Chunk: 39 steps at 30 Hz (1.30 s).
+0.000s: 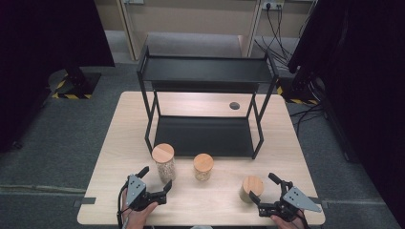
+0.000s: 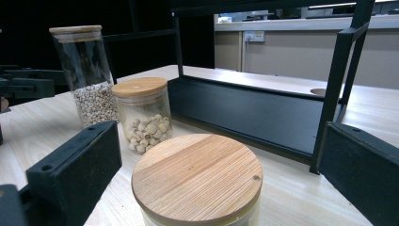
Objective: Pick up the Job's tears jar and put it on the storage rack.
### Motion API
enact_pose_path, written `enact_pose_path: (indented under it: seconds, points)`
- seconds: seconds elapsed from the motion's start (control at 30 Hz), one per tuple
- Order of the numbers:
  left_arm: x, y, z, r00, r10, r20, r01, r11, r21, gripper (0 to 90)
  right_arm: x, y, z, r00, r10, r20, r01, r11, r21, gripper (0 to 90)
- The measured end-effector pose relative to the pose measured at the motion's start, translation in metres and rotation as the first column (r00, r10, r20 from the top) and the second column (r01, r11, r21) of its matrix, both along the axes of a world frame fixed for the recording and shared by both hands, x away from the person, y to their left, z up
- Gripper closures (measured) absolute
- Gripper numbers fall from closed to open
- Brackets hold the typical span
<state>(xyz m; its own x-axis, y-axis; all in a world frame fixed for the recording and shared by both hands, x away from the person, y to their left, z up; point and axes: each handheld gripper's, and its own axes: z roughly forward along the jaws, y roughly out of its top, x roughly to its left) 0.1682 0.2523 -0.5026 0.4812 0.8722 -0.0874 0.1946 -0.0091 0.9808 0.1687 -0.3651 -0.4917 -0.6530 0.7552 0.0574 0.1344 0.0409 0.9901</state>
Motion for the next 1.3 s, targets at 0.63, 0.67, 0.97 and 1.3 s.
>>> enact_pose_path:
  seconds: [0.63, 0.67, 0.97, 1.3]
  points:
    - [0.0, 0.0008, -0.0001, 1.0, 0.009, -0.004, -0.009, 1.0, -0.003, 0.9, -0.0001, 0.0002, -0.0001, 1.0, -0.003, -0.003, 0.003, 1.0, 0.002, 0.5]
    - [0.0001, 0.0009, -0.0001, 0.9999, 0.01, -0.004, -0.01, 1.0, -0.003, 0.9, -0.0002, 0.0003, -0.0001, 1.0, -0.004, -0.003, 0.004, 1.0, 0.002, 0.5]
    - [0.0002, 0.0001, -0.0003, 1.0, 0.008, 0.0, -0.008, 1.0, -0.002, 1.0, -0.0001, -0.0003, -0.0003, 1.0, -0.004, -0.005, 0.004, 1.0, 0.005, 0.5]
    - [0.0068, -0.003, -0.0008, 1.0, -0.005, -0.006, 0.005, 1.0, 0.0, 1.2, 0.0004, -0.0003, -0.0008, 0.9999, -0.006, -0.009, 0.006, 1.0, 0.008, 0.5]
